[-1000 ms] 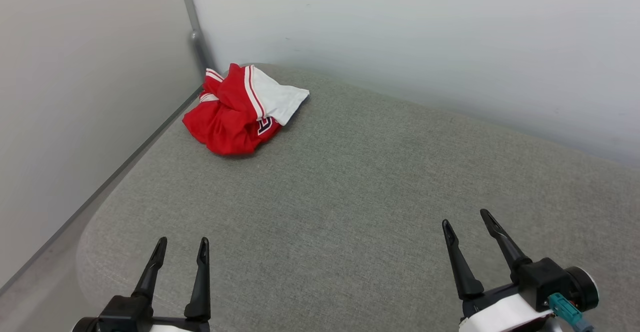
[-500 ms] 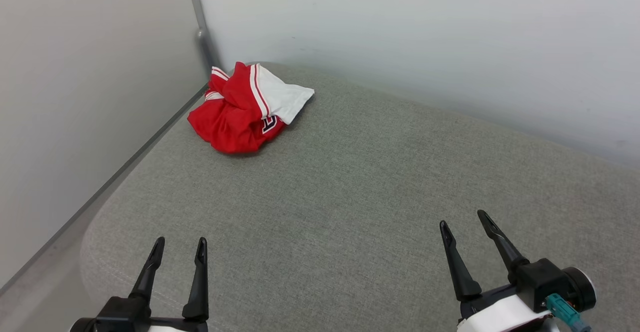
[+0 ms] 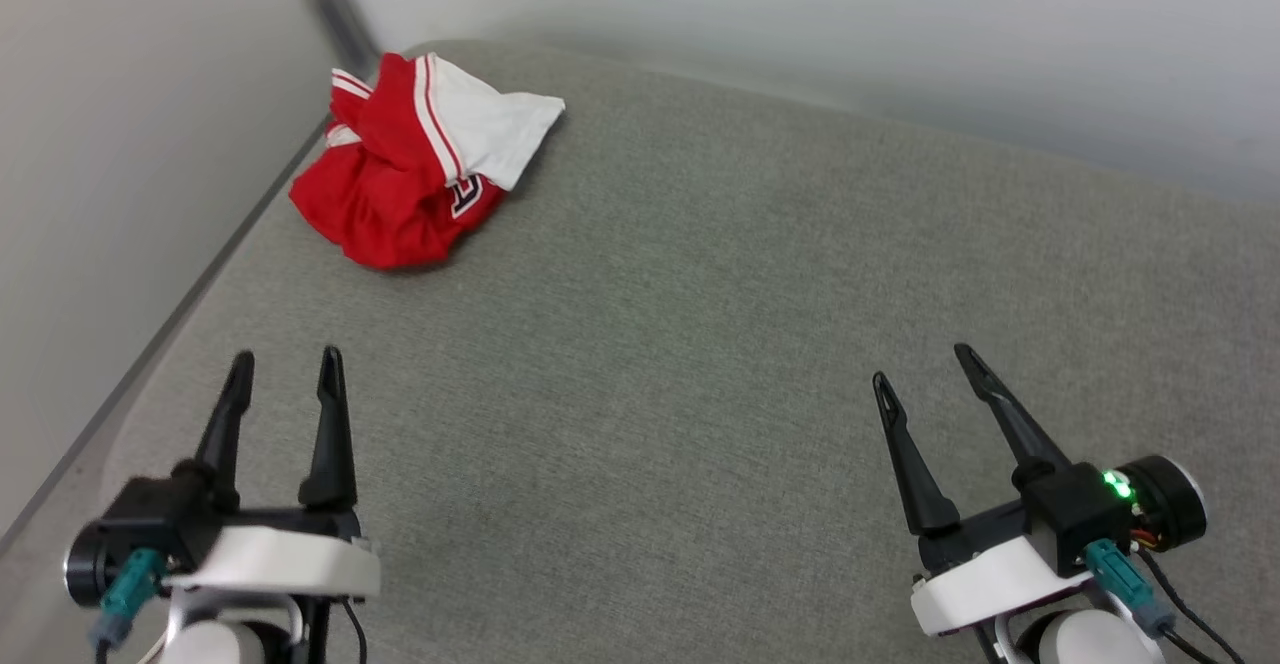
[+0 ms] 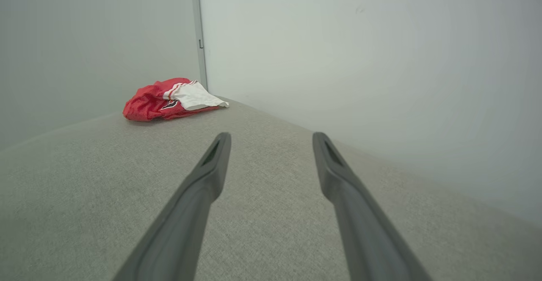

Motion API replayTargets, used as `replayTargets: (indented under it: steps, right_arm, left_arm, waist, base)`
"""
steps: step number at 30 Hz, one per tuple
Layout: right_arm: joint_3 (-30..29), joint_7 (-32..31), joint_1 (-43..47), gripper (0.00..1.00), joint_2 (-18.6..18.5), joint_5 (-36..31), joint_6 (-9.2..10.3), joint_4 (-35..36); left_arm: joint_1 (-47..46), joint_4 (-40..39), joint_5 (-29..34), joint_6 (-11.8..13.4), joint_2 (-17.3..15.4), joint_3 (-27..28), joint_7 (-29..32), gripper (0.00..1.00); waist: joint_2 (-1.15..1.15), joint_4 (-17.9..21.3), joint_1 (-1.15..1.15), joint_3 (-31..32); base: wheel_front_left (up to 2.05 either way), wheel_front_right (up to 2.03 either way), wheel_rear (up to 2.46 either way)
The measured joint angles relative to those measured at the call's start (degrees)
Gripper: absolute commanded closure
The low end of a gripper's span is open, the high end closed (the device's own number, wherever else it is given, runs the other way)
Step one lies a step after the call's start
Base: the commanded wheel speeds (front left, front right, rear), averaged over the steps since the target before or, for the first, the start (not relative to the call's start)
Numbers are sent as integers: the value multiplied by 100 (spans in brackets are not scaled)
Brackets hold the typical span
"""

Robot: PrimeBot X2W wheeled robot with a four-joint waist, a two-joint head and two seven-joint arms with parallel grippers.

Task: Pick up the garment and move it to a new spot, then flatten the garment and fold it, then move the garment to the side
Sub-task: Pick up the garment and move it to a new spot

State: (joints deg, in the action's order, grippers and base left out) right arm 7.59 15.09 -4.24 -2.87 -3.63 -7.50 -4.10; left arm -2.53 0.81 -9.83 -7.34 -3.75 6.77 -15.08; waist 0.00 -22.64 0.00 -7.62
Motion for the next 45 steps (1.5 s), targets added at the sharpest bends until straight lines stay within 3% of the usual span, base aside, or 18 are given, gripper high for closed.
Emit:
replayTargets:
  steps: [3,6,10,17,21,26,34,35,36,45]
  right_arm:
    - [4,0,-136,0,1,-225,0,105]
    - [-10,0,-264,0,2,-410,0,249]
    - [-2,-1,-430,0,2,-643,0,449]
    - [18,0,-659,0,2,-799,0,743]
    - [5,0,-739,0,-1,-806,0,795]
    - [24,1,-802,0,1,-735,0,965]
    - [20,10,-864,0,13,-734,-1,1063]
    - [16,10,-864,0,14,-734,-1,1062]
    - [11,10,-864,0,15,-735,-2,1054]
    - [-23,2,-855,0,10,-694,-1,809]
  left_arm:
    - [-661,432,-261,-5,-500,-203,-1,0]
    - [-1411,1235,-744,-7,-1220,-579,126,0]
    - [-2548,1935,-1358,-8,-2324,-1027,1016,0]
    - [-3783,2357,-2852,-15,-3777,-2056,2940,0]
    - [-4231,2464,-3686,-16,-4372,-2525,3911,0]
    - [-4623,2728,-4622,-15,-5003,-2939,4546,0]
    - [-4866,3100,-5120,-14,-5166,-3299,4542,0]
    - [-4894,3121,-5179,-14,-5174,-3359,4542,33]
    - [-4924,3128,-5213,-14,-5180,-3429,4541,100]
    - [-4875,2967,-5412,-5,-5245,-4088,3936,100]
  waist:
    - [0,137,0,-344]
    - [0,280,1,-711]
    - [0,487,1,-1201]
    - [0,916,2,-1993]
    - [0,1176,2,-2371]
    - [0,1623,1,-2873]
    - [0,1895,1,-3184]
    - [0,1902,0,-3187]
    - [0,1901,0,-3178]
    - [0,1878,1,-2784]
  base:
    - [0,0,0]
    - [0,0,0]
    - [0,0,0]
    - [0,0,0]
    - [0,0,0]
    - [0,0,0]
    - [0,0,0]
    - [0,0,0]
    - [0,0,0]
    - [0,0,0]
